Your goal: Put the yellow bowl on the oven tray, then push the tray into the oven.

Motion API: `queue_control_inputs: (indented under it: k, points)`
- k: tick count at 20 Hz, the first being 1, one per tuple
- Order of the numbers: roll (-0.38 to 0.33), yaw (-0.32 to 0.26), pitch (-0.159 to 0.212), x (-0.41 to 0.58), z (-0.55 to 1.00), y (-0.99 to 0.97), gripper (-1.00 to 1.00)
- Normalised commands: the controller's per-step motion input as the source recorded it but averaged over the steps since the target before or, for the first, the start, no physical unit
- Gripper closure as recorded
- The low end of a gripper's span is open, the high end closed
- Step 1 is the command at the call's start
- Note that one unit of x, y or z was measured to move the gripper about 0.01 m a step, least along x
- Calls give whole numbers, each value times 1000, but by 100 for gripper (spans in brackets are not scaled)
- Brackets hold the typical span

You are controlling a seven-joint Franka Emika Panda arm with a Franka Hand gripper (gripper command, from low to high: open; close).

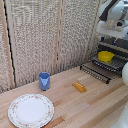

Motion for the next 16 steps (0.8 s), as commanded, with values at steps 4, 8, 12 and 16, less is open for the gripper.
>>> queue_control_inputs:
  k: [4,8,12,16]
  points:
    - [-165,280,117,-101,327,0,-100]
    - [-203,257,189,-134,181,11,-100]
    - [-286,190,185,-80,29,59,-100]
    - [-354,153,154,-56,0,64,-100]
